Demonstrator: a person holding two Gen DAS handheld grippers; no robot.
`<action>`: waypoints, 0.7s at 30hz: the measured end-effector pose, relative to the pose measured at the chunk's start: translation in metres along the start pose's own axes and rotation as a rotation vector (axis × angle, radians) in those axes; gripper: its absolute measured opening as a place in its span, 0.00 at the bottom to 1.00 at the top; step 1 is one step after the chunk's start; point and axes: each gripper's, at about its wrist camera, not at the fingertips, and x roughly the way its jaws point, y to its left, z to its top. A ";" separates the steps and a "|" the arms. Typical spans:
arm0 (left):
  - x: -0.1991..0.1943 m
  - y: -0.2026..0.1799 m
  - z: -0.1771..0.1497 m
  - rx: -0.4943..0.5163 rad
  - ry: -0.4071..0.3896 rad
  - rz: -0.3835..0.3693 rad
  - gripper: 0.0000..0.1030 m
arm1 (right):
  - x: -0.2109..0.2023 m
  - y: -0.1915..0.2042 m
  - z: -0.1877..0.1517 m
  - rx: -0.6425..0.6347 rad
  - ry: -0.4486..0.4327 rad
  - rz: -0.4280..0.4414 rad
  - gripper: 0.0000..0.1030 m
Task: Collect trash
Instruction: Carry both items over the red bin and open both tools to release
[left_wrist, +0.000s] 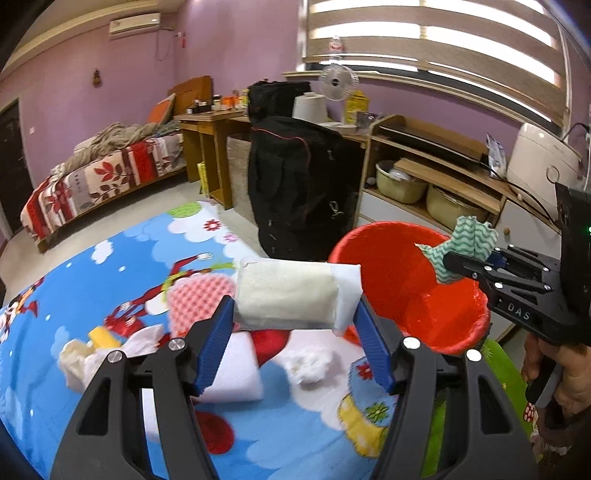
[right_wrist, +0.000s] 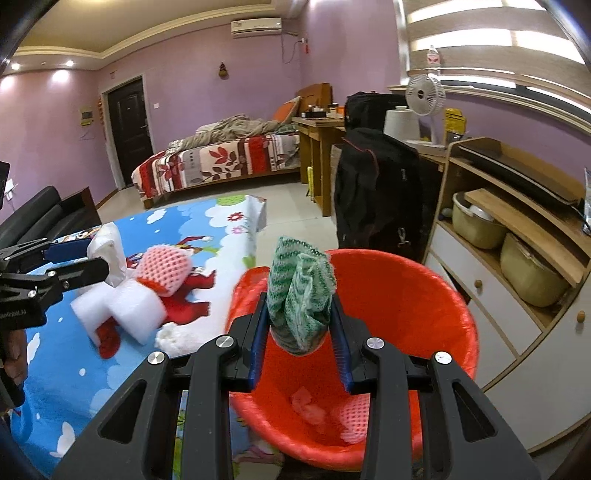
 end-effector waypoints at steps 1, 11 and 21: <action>0.003 -0.003 0.002 0.005 0.002 -0.006 0.61 | 0.000 -0.005 0.000 0.006 0.000 -0.004 0.32; 0.034 -0.047 0.023 0.086 0.023 -0.069 0.62 | 0.001 -0.034 -0.001 0.040 -0.002 -0.035 0.32; 0.059 -0.065 0.033 0.112 0.042 -0.119 0.62 | -0.002 -0.053 0.005 0.061 -0.019 -0.050 0.33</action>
